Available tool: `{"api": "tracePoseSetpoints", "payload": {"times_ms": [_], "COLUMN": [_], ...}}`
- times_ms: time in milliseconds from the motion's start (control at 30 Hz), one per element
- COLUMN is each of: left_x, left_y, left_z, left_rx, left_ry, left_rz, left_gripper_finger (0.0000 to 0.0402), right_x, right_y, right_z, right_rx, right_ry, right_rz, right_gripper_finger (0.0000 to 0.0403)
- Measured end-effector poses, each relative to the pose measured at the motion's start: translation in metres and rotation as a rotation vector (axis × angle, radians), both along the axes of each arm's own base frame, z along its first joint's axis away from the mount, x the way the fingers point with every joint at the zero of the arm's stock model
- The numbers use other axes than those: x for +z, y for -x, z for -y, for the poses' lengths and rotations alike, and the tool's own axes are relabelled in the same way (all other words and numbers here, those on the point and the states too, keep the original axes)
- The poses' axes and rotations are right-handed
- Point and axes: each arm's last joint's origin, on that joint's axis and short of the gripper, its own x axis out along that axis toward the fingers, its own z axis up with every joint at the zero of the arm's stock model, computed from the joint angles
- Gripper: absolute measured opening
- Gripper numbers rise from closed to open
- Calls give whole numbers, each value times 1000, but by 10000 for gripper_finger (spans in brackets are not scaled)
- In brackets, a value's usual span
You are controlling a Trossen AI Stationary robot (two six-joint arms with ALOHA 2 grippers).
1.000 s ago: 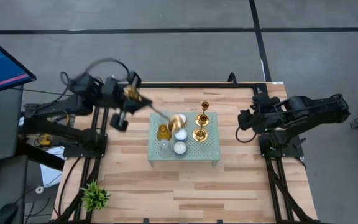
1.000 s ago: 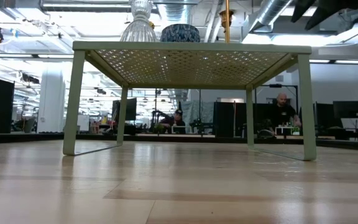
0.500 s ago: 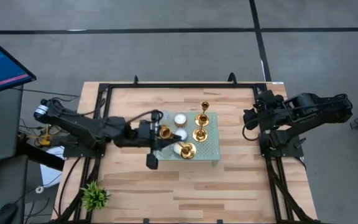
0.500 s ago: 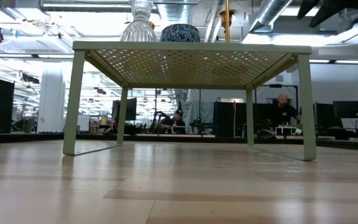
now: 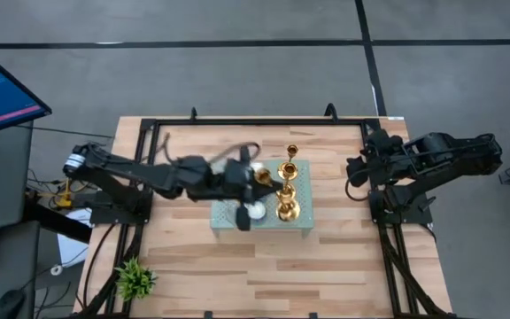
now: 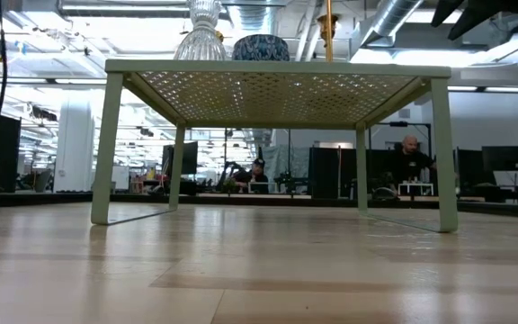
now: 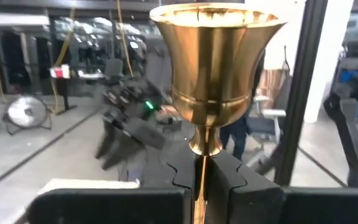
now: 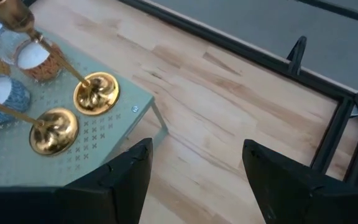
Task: Pick & Place candle stick holders
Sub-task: Align the gold candle holder with the other blue scented candle on the shelf
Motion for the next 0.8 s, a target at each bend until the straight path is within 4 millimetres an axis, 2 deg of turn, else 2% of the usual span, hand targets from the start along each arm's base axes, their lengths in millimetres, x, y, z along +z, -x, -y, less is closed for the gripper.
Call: {"api": "tracePoseSetpoints", "payload": {"times_ms": [100,233,600,800], "left_x": [-8,-10,-41,-52], "left_y": [-17,-30,-53,-53], "left_z": [6,7,15,19], "left_rx": [8,70,126,172], "left_ry": [14,48,25,-24], "left_rz": [-36,-35,-133,-214], "left_gripper_finger": [12,12,12,12], "right_x": [0,0,0,0], "right_y": [0,0,0,0], "right_z": [0,0,-1,-1], "right_rx": [5,6,11,14], "right_ry": [-5,-9,-19,-25], "right_rz": [-3,-4,-8,-8], "right_gripper_finger": [240,240,240,240]}}
